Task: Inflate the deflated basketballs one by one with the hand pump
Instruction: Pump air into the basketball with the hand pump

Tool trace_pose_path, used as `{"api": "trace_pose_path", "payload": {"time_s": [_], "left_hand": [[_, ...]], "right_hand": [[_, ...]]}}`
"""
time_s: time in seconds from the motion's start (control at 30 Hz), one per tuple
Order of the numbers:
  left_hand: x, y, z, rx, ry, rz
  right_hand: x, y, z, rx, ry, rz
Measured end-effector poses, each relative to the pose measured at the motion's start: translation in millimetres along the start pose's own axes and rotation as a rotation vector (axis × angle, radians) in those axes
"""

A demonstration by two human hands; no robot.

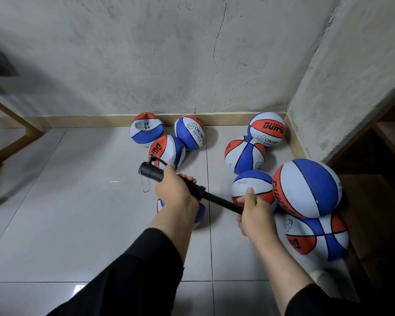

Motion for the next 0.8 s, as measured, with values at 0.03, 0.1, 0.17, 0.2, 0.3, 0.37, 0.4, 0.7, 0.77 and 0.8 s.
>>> {"api": "trace_pose_path", "payload": {"time_s": [0.03, 0.1, 0.17, 0.2, 0.3, 0.37, 0.4, 0.7, 0.77, 0.8], "left_hand": [[2, -2, 0, -0.002, -0.007, 0.002], [1, 3, -6, 0.006, -0.030, -0.016], [-2, 17, -18, 0.023, -0.038, -0.032], [-3, 24, -23, 0.024, -0.047, -0.029], [-5, 40, -33, 0.009, -0.091, -0.003], [-6, 44, -34, 0.029, -0.068, 0.005], [-6, 44, -34, 0.037, -0.060, 0.006], [-1, 15, -7, -0.009, -0.048, -0.001], [2, 11, -5, -0.016, -0.067, 0.008], [2, 13, -8, -0.015, -0.085, 0.006]], "right_hand": [[2, 2, 3, -0.023, -0.007, -0.013], [-1, 4, 5, -0.024, -0.010, -0.011], [-9, 7, 4, -0.005, -0.013, 0.002], [-14, 9, 2, 0.009, -0.009, 0.006], [-23, 11, -8, 0.021, 0.019, 0.011], [-26, 10, -13, 0.056, 0.043, 0.015], [-28, 9, -14, 0.065, 0.055, 0.020], [4, 6, 7, -0.112, -0.035, 0.025], [6, 8, 11, -0.103, -0.022, 0.011], [2, 9, 12, -0.090, -0.014, 0.009]]}}
Point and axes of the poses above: each hand's wrist, its own y-axis away from the middle knuckle, its own x-axis out of the back of the hand, z = x × y, the point moved 3 cm from there along -y, towards the middle knuckle, and after that the axes turned 1 degree about -x, right-handed, at the moved point
